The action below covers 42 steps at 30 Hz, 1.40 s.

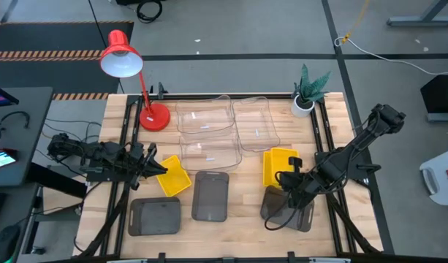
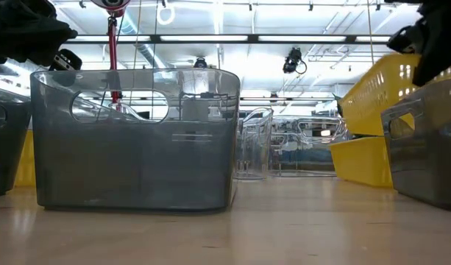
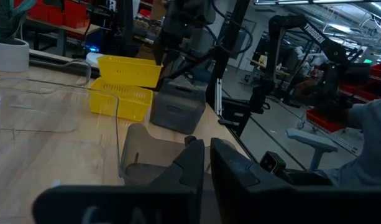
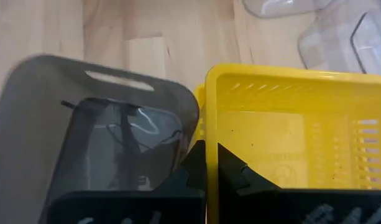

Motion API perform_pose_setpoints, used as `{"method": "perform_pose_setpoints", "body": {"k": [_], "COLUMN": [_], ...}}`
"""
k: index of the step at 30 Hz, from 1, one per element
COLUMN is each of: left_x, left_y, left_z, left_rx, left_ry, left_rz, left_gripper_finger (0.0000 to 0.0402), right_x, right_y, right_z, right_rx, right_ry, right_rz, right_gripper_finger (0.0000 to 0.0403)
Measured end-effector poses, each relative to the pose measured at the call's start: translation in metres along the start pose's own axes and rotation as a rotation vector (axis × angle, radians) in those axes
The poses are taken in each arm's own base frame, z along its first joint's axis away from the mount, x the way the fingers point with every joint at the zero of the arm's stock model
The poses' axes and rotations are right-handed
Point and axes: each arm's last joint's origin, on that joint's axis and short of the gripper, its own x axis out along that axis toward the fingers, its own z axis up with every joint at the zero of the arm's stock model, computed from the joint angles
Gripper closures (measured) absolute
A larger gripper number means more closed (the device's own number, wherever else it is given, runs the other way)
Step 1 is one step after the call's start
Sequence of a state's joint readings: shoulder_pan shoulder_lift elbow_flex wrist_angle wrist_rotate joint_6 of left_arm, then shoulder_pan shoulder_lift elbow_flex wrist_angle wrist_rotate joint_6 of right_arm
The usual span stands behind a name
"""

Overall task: Stack baskets by color
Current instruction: Stack the middle yellow bin on top of the right yellow bin, then stack the left yellow bin on top of the stacked yellow bins

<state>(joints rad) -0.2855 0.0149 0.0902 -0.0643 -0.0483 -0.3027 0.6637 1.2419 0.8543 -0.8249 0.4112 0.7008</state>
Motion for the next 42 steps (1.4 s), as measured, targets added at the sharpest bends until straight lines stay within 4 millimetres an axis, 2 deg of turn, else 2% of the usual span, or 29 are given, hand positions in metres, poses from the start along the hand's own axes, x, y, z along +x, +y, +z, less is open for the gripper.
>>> {"method": "perform_pose_setpoints", "body": {"k": [5,18,22,29,33,37,42], "left_x": [0.000,0.000,0.000,0.000,0.000,0.000,0.000], "left_y": [0.000,0.000,0.000,0.000,0.000,0.000,0.000], "left_z": [0.000,0.000,0.000,0.000,0.000,0.000,0.000], "left_rx": [0.000,0.000,0.000,0.000,0.000,0.000,0.000], "left_ry": [0.000,0.000,0.000,0.000,0.000,-0.001,0.000], "left_rz": [0.000,0.000,0.000,0.000,0.000,0.000,0.000], "left_gripper_finger": [0.0363,0.0369,0.0364,0.0363,0.0366,0.0371,0.0370], "right_x": [0.010,0.027,0.028,0.030,0.024,0.017,0.014], "right_y": [-0.002,-0.009,-0.011,-0.012,-0.011,-0.011,-0.016], "right_z": [-0.007,-0.007,-0.005,-0.003,0.007,0.015,0.018], "right_rx": [0.003,0.090,0.094,0.114,0.140,0.147,0.158], "right_ry": [-0.030,-0.051,-0.044,-0.020,0.000,0.002,-0.001], "right_rz": [-0.038,-0.012,-0.003,0.038,0.104,0.126,0.064], "right_gripper_finger": [0.0397,0.0396,0.0388,0.0344,0.0326,0.0322,0.0323]}}
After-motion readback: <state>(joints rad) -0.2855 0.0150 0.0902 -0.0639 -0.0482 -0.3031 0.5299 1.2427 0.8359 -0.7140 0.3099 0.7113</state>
